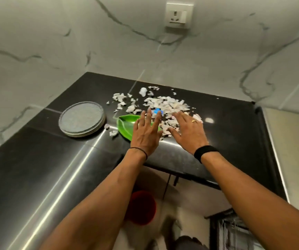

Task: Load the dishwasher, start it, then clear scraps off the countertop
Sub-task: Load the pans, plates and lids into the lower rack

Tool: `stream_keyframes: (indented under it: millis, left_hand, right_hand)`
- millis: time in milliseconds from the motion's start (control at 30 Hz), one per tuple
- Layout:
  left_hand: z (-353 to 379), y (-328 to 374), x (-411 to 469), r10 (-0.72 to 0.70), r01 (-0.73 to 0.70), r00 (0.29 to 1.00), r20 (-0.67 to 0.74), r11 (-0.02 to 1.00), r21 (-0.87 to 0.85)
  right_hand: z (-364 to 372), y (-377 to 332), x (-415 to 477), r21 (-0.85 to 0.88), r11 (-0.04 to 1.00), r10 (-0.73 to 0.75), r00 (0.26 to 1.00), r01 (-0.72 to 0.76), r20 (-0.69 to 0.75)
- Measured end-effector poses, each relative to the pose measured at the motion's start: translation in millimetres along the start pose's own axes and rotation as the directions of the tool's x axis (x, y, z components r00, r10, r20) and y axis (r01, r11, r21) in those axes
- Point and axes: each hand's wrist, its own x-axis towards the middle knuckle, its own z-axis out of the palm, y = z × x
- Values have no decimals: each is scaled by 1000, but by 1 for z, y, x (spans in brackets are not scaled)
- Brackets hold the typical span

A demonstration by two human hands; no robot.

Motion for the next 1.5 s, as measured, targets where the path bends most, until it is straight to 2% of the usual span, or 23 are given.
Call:
stream_keyframes:
  millis: [300, 600, 700, 933, 1100, 1267, 1367, 1500]
  left_hand:
    - [-6, -83, -12, -293, 294, 956, -23, 954, 61]
    - [2, -123, -24, -517, 515, 856, -10, 850, 109]
    - [6, -125, -25, -560, 556, 829, 1, 823, 120]
    - [20, -122, -25, -603, 594, 797, 18, 790, 149]
    - [29, -116, -25, -570, 567, 821, -26, 809, 155]
    - [35, -117, -24, -511, 508, 859, -36, 843, 178]
    - [35, -118, -15, -472, 467, 882, -14, 868, 169]
    - [29, -120, 16, -329, 329, 944, -26, 929, 169]
  right_hand:
    - [57, -71, 63, 43, 965, -263, 952, 259, 154]
    - [107, -110, 108, 131, 877, -478, 819, 461, 317]
    - [122, -114, 114, 125, 856, -509, 779, 501, 365]
    - [145, -108, 118, 155, 854, -510, 739, 497, 441]
    - [156, -102, 115, 179, 851, -514, 713, 493, 477]
    - [151, -104, 117, 171, 835, -545, 741, 523, 393]
    - [139, -99, 123, 189, 816, -577, 787, 546, 218]
    - [117, -82, 135, 148, 762, -626, 776, 630, -76]
